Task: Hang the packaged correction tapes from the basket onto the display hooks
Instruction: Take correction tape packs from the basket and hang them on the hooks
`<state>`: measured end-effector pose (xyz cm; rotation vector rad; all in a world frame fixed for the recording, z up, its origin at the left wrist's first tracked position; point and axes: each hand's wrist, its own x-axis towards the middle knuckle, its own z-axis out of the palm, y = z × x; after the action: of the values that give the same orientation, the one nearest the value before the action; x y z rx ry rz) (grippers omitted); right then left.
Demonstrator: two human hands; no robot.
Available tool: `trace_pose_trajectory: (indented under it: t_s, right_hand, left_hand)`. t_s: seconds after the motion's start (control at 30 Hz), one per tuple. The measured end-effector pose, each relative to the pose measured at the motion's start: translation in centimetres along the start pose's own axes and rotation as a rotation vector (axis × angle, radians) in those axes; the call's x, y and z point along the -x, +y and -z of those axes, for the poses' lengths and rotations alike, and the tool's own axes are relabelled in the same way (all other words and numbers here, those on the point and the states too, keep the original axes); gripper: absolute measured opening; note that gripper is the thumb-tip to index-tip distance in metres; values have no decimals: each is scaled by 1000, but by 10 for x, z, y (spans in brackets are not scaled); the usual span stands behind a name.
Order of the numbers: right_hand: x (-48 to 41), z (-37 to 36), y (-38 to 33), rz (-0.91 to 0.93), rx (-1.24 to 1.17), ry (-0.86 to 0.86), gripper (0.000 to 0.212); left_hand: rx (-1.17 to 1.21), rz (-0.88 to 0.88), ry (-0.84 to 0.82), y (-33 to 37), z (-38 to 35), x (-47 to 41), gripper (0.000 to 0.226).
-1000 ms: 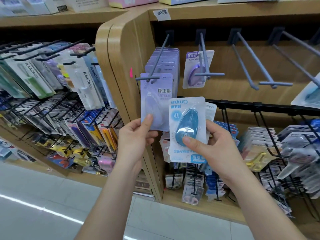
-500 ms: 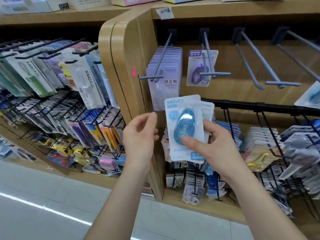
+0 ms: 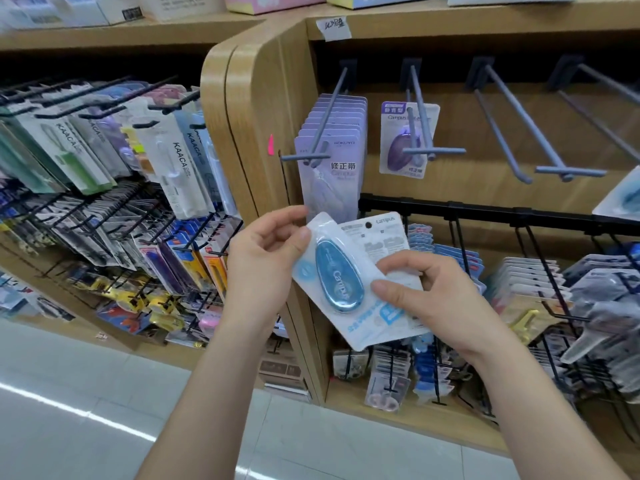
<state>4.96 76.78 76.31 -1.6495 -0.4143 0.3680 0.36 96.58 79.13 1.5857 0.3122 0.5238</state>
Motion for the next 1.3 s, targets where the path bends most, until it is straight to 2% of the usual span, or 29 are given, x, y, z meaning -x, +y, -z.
trace_pose_trajectory:
  t_s: [0.07,0.17,0.23,0.27,0.37,0.47,0.53,0.6,0.67,0.83,0.9,1.0,1.03,1.07,1.17,1.23,1.3]
  right_hand:
    - [-4,2,4,20,39,127,9]
    - [-8,2,5,46,120,227,5]
    - [-9,0,2,50,183,192,7]
    - [-10,-2,0,54,204,168,8]
    - [-10,-10,-3,78,173,160,11]
    - [-10,-10,-4,74,-33,178,18]
    - [-10,-8,-4,96,-39,153,21]
    - [-10,-10,-5,114,-38,119,15]
    - [-10,-15,-7,114,-59,122,6]
    - [-9,-15,-12,203,200,163,15]
    - [-6,-18,-15,235,203,143,9]
    - [-2,-21,-18,270,154,116,7]
    - [-1,-20,-18,267,139,125,5]
    - [0,-17,-17,256,132,138,6]
    - [4,-5,-15,196,129,136,38]
    - [7,0,-19,90,-77,76,52]
    - [12,-1,-27,-62,-237,-33,49]
  left_hand:
    - [-73,19,-128,1,11,3,41]
    - [-339,42,-549,5,30,10,74]
    - [-547,21,-781,9,33,13,71]
    - [-589,-1,-798,10,31,14,59]
    - [-482,-26,-596,9,20,19,25]
    - [-328,-19,-355,1,17,22,17]
    - [-159,27,-235,-1,15,24,17]
    - [-48,75,-227,-1,10,28,30]
    - [15,135,-273,0,5,33,34]
    - [-23,-29,-213,2,2,30,31]
    - [49,-20,-188,10,-4,27,28]
    - [85,5,-109,14,-13,25,5]
    - [69,-13,-53,13,-12,26,4]
    - [41,-40,7,11,-9,27,12]
    - [-139,-141,96,4,12,25,35]
    - [-269,-158,22,1,22,24,41]
    - [-226,-94,-109,2,23,23,45]
